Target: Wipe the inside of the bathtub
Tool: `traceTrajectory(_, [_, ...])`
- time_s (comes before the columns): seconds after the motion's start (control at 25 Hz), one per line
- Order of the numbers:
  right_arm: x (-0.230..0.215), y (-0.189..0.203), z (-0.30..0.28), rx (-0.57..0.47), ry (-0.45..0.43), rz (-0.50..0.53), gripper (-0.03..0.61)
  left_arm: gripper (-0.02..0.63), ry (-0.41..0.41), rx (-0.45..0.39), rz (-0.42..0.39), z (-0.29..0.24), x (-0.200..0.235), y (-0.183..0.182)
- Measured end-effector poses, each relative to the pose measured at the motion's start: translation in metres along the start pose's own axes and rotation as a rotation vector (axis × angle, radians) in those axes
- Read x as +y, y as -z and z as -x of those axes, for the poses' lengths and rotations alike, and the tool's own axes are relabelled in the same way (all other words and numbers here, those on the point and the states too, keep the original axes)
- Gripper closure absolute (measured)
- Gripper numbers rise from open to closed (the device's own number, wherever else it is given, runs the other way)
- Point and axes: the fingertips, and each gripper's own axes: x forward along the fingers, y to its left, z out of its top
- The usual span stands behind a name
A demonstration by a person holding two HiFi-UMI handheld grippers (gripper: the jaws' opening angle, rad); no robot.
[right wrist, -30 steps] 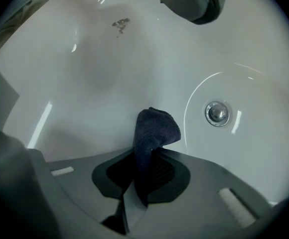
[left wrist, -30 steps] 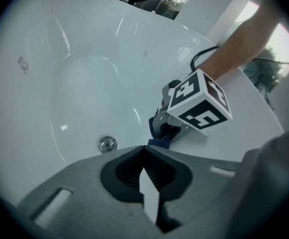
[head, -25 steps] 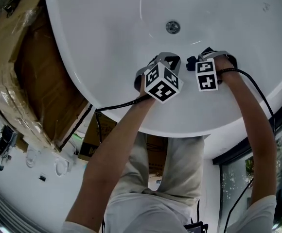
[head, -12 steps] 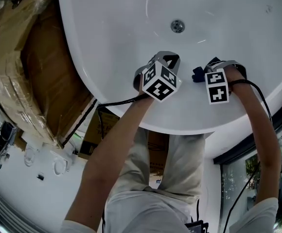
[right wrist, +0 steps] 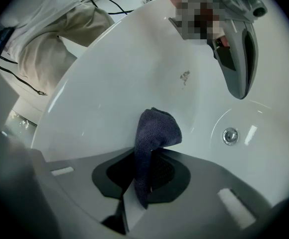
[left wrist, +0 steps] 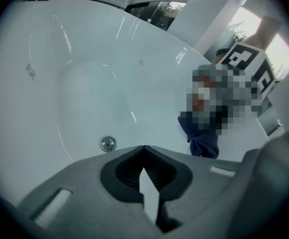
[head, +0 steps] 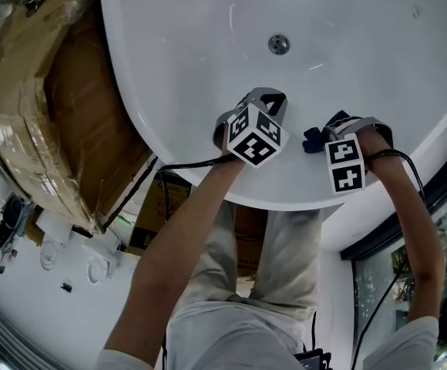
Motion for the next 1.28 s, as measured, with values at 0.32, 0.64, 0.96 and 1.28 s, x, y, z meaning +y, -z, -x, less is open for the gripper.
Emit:
traceTrajectory(0.32, [0.034,-0.013,0.024,0.002,-0.053,0.004,0.529,0.618,0.009,0.002,-0.024,0.003,-0.007,-0.006])
traceTrajectory(0.64, [0.067,-0.027,0.048,0.009,-0.163,0.014,0.529,0.618,0.020,0.004,-0.033,0.004,-0.013,-0.011])
traceTrajectory(0.96, [0.093,-0.051,0.083,-0.103,-0.405,0.006,0.529,0.618,0.011,-0.004,-0.037,0.002,-0.010,-0.021])
traceTrajectory(1.28, [0.003,-0.028,0.078,-0.096,-0.063,0.011,0.529,0.618,-0.013,-0.021,-0.002,-0.001,0.005,-0.031])
